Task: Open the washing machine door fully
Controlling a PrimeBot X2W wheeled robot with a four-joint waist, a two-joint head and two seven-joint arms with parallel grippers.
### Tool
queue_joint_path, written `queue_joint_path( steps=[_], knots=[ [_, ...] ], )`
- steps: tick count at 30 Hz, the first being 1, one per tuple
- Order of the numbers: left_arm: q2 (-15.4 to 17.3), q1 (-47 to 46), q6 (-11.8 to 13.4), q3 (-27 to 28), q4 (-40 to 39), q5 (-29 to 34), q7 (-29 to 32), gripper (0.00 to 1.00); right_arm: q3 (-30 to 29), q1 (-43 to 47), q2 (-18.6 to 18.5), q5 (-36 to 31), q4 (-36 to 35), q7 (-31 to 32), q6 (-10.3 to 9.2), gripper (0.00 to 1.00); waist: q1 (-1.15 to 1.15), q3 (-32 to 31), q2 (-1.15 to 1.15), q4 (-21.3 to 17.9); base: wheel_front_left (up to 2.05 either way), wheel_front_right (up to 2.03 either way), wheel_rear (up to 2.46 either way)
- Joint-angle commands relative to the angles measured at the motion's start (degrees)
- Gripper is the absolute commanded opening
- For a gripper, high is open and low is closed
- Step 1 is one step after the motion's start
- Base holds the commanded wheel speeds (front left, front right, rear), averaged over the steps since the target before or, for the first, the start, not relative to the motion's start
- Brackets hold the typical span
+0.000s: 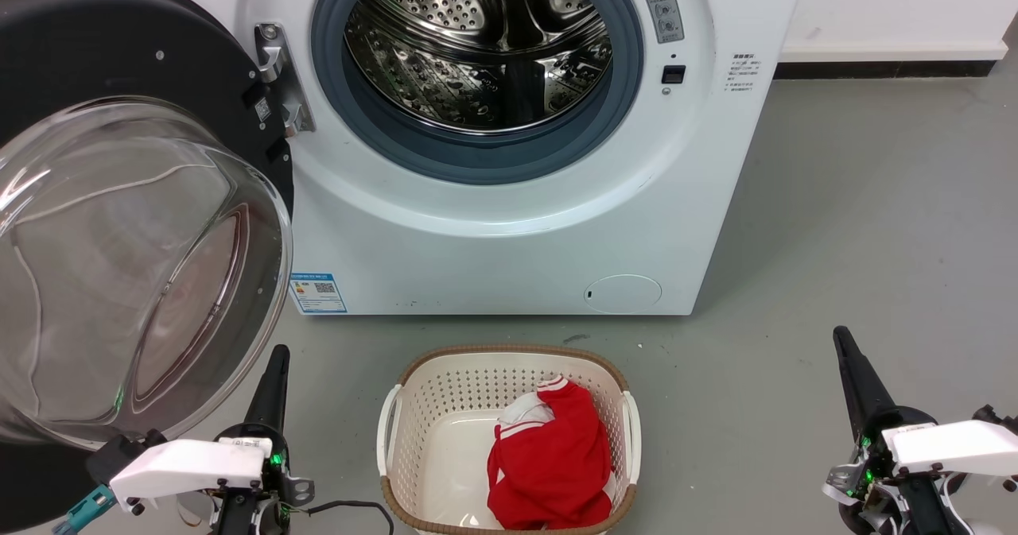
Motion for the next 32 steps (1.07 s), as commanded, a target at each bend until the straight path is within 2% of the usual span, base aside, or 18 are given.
queue_joint_path(
  steps=[1,26,32],
  knots=[
    [-0.02,-1.03,-0.41,0.15,0.04,-1.24,0.43,0.0,-0.21,-1.0,-0.11,1.3,-0.04,0.23,-0.01,0.0,0.0,-0.01,0.0,0.03,0.0,0.0,0.0],
    [-0.11,-1.24,-0.98,0.95,0.84,-12.22,3.11,0.0,-1.58,-1.61,0.26,11.82,1.21,2.45,-0.01,0.0,0.0,-0.14,0.0,0.46,0.0,0.0,0.0],
    [-0.11,-1.21,-0.99,0.93,0.82,-12.08,3.11,0.0,-1.72,-1.62,0.38,11.56,1.2,2.52,-0.01,0.0,0.0,-0.14,0.0,0.46,0.0,0.0,0.0]
  ],
)
